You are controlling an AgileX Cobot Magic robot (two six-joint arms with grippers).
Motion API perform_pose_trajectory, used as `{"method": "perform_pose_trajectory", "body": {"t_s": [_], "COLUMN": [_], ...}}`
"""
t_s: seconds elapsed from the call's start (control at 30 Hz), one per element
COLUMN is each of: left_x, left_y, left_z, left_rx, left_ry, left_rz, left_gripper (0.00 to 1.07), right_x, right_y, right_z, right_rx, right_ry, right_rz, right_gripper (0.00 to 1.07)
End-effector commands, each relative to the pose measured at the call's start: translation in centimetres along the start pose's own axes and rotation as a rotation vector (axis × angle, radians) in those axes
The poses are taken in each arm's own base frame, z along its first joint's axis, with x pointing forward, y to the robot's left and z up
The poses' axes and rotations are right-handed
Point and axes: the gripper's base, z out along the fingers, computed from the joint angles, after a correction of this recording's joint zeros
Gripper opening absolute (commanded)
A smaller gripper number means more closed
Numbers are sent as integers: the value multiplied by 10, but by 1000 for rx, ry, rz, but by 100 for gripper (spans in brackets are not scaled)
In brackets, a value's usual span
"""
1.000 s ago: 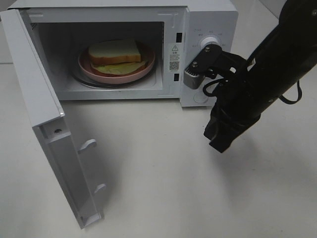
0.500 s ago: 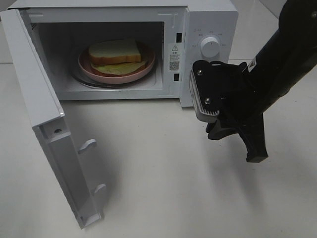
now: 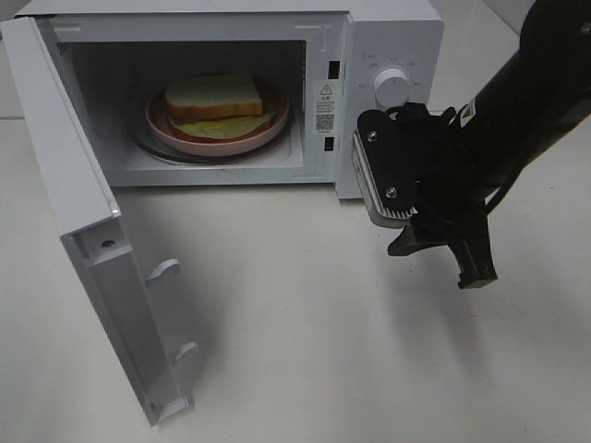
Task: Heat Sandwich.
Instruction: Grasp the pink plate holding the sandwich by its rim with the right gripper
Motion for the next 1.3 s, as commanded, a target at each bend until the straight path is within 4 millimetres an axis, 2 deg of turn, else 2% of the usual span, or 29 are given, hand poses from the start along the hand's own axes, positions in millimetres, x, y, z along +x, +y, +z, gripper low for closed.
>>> {"method": "perform_pose_trajectory", "body": {"t_s": [0.03,0.07,0.1,0.13,0.23,0.43,0.63,0.8,0.97,1.3], "left_x": [2,2,2,2,2,2,2,2,2,2], "left_y": [-1,-1,-1,-1,-1,-1,-1,-1,-1,-1], "left_z": [-2,-2,-2,-2,-2,-2,-2,-2,-2,-2], "left_rx": [5,5,5,5,5,5,5,5,5,5], "left_ry": [-22,-22,-22,-22,-22,-22,-22,-22,-22,-22], "left_rz": [-9,-9,-9,-9,-9,-9,-9,-9,-8,-8], "left_gripper": [101,101,101,101,101,101,101,101,101,101], "right_x": [1,3,3,3,4,-1,-17,-31,-50,-62], "right_y": [-3,-4,-4,-4,-4,-3,-10,-27,-43,-72], "right_z": [-3,-3,-3,-3,-4,-3,-6,-10,-1,18], "right_rx": [34,37,38,38,42,47,97,134,147,165], "right_ry": [8,23,26,26,37,50,56,54,56,56], "right_rz": [64,78,89,89,103,46,-50,-93,-155,-163], "right_gripper": [67,80,87,87,100,99,97,96,95,94]}}
